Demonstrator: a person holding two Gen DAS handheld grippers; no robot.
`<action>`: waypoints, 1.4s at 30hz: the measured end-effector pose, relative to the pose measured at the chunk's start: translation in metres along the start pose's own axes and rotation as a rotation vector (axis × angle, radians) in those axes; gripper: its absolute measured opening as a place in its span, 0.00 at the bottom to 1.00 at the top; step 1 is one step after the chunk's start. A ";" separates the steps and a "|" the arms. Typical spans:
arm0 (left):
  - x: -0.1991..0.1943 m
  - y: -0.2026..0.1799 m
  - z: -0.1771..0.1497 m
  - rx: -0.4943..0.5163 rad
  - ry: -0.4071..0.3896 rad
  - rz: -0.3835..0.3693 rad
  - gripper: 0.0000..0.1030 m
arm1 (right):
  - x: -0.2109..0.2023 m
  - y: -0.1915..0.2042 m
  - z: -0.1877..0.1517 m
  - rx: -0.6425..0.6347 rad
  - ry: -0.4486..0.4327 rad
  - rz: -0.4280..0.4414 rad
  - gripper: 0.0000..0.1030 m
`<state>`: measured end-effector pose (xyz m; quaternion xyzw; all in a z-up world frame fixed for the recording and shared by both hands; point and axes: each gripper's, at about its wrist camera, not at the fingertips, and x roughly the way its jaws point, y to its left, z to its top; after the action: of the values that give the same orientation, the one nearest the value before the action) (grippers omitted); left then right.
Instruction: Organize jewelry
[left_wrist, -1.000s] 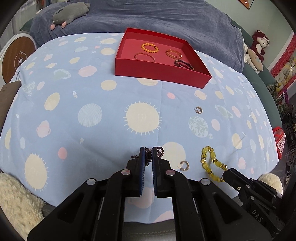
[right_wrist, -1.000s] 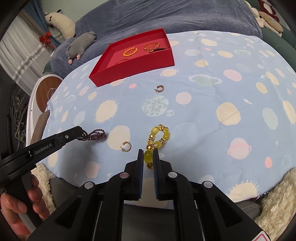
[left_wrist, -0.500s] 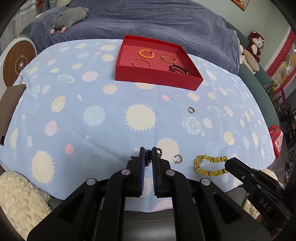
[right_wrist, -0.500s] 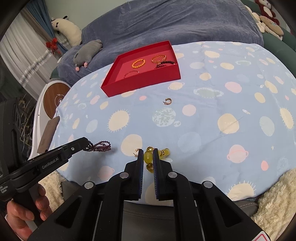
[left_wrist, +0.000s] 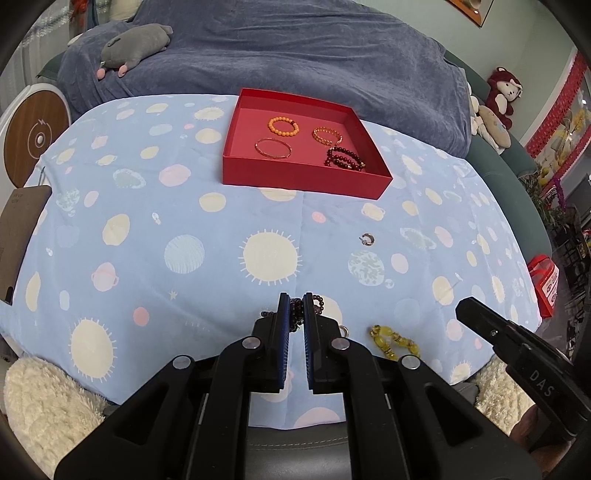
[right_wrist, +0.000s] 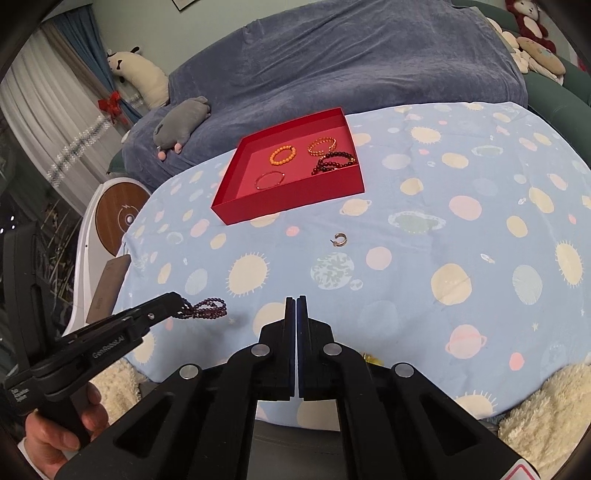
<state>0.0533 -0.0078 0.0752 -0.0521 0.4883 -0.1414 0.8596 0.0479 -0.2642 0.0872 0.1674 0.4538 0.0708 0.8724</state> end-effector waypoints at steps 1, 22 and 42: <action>0.000 0.001 0.000 0.000 0.001 0.002 0.07 | 0.002 0.000 -0.001 -0.003 0.010 -0.006 0.02; 0.014 0.002 -0.011 0.000 0.046 0.011 0.07 | 0.072 -0.043 -0.042 0.005 0.200 -0.181 0.26; 0.013 -0.003 -0.008 0.000 0.044 -0.003 0.07 | 0.027 -0.013 -0.001 0.012 0.060 -0.068 0.09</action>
<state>0.0521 -0.0140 0.0612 -0.0499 0.5069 -0.1439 0.8485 0.0624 -0.2689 0.0614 0.1549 0.4857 0.0435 0.8592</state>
